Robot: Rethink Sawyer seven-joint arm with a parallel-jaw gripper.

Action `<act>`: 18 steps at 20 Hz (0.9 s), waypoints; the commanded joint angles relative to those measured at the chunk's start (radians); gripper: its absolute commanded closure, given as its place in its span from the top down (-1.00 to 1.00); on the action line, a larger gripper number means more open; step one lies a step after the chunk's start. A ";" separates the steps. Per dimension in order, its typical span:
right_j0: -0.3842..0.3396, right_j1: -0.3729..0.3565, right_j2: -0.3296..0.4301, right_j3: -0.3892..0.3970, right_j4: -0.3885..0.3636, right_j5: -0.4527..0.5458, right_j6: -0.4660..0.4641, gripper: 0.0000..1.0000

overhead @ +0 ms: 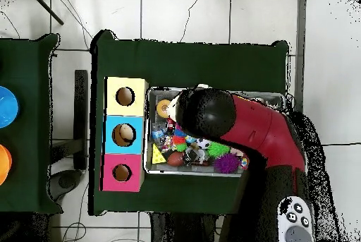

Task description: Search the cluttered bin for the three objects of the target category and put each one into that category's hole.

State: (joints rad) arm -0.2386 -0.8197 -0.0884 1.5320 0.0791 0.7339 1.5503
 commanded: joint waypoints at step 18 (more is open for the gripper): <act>0.119 -0.017 -0.050 0.229 0.127 -0.049 0.322 -1.00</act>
State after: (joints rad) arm -0.1288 -0.8532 -0.1335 1.6330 0.1659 0.7334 1.5870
